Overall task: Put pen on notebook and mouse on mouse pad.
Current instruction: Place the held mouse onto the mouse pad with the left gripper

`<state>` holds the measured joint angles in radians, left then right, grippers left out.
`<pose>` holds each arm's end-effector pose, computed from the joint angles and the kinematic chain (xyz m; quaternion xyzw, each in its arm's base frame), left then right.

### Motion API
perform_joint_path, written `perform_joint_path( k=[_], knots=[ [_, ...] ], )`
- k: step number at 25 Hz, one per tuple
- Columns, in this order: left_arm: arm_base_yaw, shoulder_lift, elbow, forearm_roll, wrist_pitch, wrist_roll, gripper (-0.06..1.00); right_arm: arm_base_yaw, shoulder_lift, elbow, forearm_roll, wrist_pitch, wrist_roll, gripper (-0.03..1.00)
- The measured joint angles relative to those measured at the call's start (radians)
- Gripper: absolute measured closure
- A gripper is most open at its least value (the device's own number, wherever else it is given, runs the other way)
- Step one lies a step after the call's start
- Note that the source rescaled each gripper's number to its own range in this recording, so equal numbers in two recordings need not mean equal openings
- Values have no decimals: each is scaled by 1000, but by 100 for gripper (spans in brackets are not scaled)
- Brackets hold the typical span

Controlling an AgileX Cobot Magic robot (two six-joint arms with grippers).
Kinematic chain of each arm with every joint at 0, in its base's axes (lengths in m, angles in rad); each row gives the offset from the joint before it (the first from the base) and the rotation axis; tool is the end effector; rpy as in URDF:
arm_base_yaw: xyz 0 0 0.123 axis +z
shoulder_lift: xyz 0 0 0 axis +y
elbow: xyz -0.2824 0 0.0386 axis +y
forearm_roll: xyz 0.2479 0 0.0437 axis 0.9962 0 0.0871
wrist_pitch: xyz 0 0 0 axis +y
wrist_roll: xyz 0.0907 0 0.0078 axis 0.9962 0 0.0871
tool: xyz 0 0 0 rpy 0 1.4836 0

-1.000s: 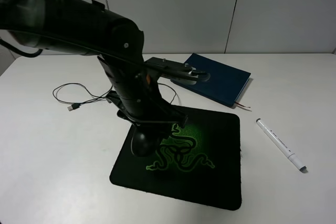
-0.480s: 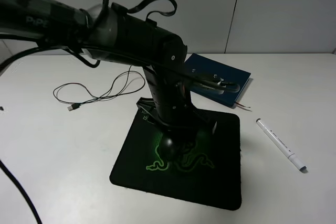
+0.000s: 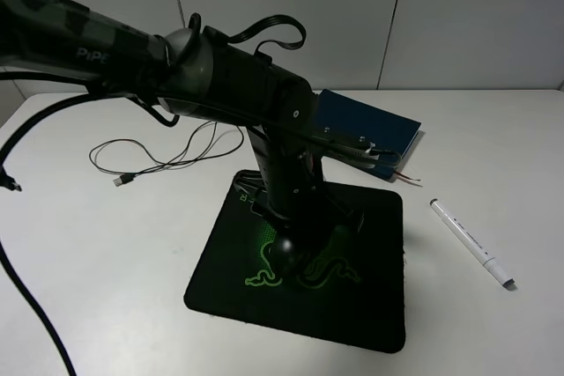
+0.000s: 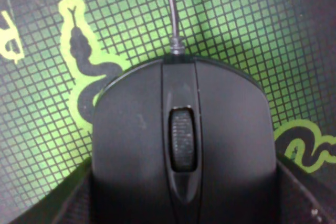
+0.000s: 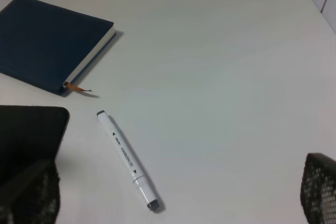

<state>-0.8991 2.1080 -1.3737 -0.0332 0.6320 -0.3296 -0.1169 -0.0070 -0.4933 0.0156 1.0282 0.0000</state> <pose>0.2581 -0.3276 0.1250 0.2665 0.9527 -0.0933 0.1120 -0.0037 0.0017 0.2779 0.0492 0.8431 -0.0235 0.5350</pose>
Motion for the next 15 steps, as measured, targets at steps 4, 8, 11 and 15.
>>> perform_joint_path(
  k=[4,8,11,15],
  knots=[
    [0,0,0,1,-2,0,94,0,0,0,0,0,0,-3],
    [0,0,0,3,-3,0,94,0,0,0,0,0,0,-3],
    [0,0,0,3,-3,0,94,0,0,0,0,0,0,-3],
    [0,0,0,3,0,0,92,0,0,0,0,0,0,-3]
  ],
)
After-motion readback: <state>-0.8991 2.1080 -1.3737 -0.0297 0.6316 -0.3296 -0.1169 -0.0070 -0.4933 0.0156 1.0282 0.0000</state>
